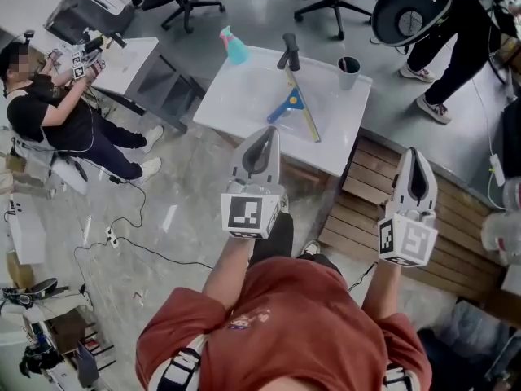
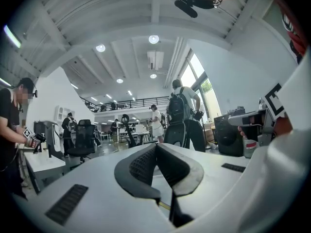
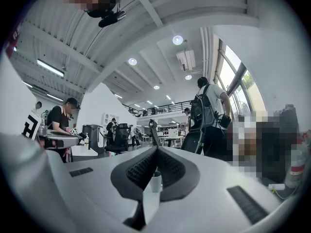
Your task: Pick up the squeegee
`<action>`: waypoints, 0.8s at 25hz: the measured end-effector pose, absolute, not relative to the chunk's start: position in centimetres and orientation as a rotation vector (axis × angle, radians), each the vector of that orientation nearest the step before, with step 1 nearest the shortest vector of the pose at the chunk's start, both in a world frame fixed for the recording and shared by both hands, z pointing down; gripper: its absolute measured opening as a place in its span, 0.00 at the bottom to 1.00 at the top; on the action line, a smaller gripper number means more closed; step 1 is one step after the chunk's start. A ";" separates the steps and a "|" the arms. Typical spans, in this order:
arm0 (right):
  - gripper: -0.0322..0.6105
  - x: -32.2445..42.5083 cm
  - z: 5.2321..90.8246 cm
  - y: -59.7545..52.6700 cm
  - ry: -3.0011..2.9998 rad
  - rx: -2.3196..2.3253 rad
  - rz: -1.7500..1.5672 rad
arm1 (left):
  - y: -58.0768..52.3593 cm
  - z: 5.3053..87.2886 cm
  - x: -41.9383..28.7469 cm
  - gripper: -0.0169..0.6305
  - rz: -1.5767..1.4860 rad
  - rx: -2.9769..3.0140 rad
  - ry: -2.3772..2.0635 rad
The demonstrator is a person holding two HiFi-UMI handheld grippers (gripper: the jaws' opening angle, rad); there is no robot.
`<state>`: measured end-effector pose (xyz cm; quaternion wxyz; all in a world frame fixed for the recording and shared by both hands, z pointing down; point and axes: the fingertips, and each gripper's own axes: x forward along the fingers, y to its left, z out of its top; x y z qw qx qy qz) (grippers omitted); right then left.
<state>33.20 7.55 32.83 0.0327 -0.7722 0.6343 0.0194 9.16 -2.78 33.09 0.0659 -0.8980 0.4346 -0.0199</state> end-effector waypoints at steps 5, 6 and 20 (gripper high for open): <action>0.06 32.8 32.2 3.7 1.922 -2.402 0.101 | -7.4 33.2 9.0 0.05 -0.032 -2.712 1.272; 0.06 32.6 32.1 2.5 1.915 -2.405 0.105 | -8.7 33.2 8.9 0.05 -0.030 -2.709 1.265; 0.06 29.9 31.2 -13.7 1.896 -2.467 0.106 | -24.9 32.8 8.5 0.05 -0.021 -2.776 1.167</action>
